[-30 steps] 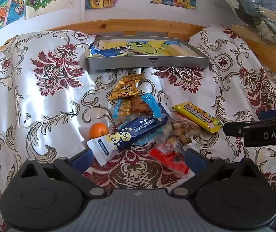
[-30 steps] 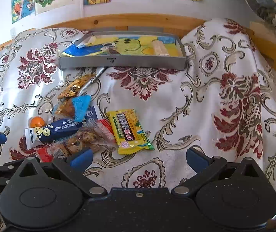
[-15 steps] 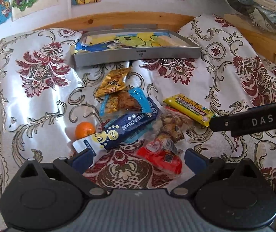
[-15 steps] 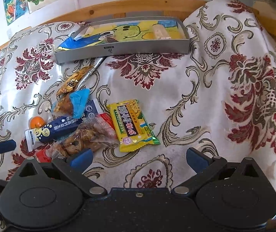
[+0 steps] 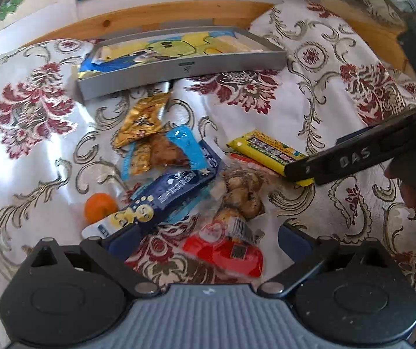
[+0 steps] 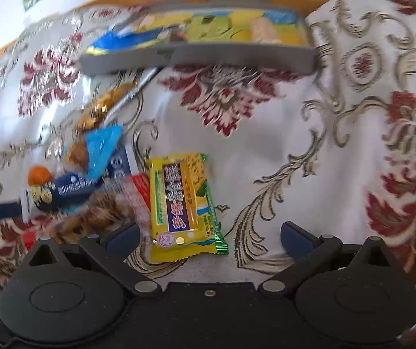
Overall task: Organize snacks
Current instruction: 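Move the left tool toward the clear cookie bag while the right tool approaches the yellow-green biscuit packet, then close the left tool on the cookie bag while the right tool grasps the biscuit packet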
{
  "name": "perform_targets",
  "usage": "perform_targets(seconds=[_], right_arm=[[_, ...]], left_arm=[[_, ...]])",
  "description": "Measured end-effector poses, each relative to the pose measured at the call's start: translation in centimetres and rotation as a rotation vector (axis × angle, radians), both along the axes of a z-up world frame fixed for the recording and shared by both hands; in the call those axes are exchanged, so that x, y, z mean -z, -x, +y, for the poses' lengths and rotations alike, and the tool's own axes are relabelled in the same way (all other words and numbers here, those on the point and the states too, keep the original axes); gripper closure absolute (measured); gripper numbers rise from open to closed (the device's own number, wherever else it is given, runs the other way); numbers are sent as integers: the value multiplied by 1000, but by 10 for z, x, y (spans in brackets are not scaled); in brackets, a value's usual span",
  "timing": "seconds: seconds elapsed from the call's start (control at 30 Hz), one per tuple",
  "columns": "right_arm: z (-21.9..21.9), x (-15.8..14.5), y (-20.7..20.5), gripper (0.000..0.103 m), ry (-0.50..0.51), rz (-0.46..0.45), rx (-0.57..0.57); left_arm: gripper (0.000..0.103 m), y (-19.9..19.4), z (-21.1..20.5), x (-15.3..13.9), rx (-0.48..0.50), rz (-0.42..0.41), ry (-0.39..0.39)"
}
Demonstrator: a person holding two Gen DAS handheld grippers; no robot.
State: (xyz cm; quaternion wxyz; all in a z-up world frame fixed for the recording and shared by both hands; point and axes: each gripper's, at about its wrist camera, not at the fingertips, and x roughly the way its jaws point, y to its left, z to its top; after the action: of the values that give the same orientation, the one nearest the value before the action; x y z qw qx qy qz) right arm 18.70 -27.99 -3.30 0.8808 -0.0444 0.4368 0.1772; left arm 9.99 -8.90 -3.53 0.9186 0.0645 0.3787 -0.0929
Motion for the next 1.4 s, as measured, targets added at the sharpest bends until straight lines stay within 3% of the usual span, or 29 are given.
perform_targets(seconds=[0.2, 0.5, 0.67, 0.87, 1.0, 1.13, 1.4], right_arm=[[15, 11, -9, 1, 104, -71, -145], [14, 19, -18, 1, 101, -73, -159], [16, 21, -16, 5, 112, -87, -170], [19, 21, -13, 20, 113, -97, -202], [22, 22, -10, 29, 119, -101, -221], [23, 20, -6, 51, 112, -110, -240], [24, 20, -5, 52, 124, -123, -242]], left_arm=[[1, -18, -7, 5, 29, 44, -21], [1, -39, -25, 12, 105, 86, -106], [9, -47, -22, 11, 106, 124, -23], [22, -58, -10, 13, 83, 204, 70], [31, -60, -8, 11, 79, 222, 75], [41, -58, -7, 8, 79, 227, 89], [44, -43, -13, 6, 36, 189, 33]])
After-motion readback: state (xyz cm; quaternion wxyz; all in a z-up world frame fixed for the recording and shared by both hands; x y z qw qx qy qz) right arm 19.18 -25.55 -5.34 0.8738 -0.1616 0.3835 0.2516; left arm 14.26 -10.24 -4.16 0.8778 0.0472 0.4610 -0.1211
